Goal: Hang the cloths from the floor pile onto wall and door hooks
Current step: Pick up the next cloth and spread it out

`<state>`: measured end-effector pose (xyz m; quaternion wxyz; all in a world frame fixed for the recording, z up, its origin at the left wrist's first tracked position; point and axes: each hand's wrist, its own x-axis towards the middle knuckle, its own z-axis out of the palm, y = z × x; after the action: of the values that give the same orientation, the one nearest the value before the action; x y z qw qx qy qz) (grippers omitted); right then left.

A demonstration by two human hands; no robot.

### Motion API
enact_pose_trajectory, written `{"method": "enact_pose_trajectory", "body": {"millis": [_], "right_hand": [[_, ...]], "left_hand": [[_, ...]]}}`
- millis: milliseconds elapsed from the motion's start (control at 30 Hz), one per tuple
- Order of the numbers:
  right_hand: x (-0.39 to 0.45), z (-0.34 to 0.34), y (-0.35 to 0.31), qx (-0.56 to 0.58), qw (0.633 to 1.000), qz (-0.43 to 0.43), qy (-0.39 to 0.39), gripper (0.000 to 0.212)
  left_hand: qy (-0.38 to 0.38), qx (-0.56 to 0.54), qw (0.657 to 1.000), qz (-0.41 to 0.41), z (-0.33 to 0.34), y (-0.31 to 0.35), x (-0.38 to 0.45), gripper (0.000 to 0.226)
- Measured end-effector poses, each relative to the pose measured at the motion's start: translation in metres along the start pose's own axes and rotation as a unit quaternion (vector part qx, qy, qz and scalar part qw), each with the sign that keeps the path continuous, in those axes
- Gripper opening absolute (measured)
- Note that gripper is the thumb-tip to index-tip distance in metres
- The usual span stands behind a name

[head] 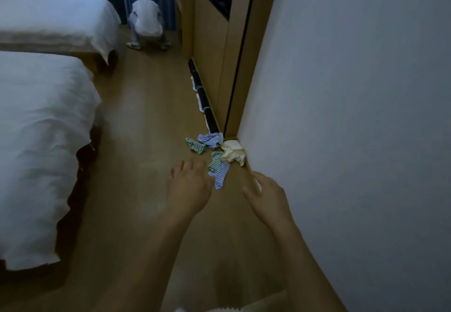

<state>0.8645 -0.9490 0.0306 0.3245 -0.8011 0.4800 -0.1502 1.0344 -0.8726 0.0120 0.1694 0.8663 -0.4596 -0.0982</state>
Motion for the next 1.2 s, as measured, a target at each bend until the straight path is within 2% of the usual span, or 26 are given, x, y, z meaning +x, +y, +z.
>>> {"method": "enact_pose_trajectory", "body": {"millis": [67, 367, 667, 933, 1100, 1200], "right_hand": [[0.014, 0.001, 0.009, -0.018, 0.999, 0.042, -0.007, 0.053], [0.097, 0.003, 0.054, -0.034, 0.996, 0.083, -0.006, 0.057], [0.262, 0.0, 0.102, -0.02, 0.994, 0.06, -0.084, 0.056], [0.386, -0.006, 0.13, -0.063, 0.983, 0.026, -0.168, 0.054], [0.434, 0.008, 0.13, -0.032, 0.981, -0.003, -0.191, 0.045], [0.465, 0.024, 0.132, -0.053, 0.974, -0.004, -0.218, 0.034]], "left_hand": [[-0.017, -0.012, 1.0, 0.016, 0.007, 0.002, 0.021, 0.057], [-0.081, 0.011, 0.996, 0.032, 0.06, 0.013, 0.108, 0.058], [-0.097, 0.022, 0.994, -0.052, 0.109, 0.03, 0.237, 0.059], [-0.123, 0.035, 0.983, -0.129, 0.157, 0.039, 0.33, 0.06], [-0.143, 0.036, 0.976, -0.16, 0.181, 0.027, 0.363, 0.06], [-0.155, 0.03, 0.973, -0.17, 0.194, 0.015, 0.39, 0.06]]}}
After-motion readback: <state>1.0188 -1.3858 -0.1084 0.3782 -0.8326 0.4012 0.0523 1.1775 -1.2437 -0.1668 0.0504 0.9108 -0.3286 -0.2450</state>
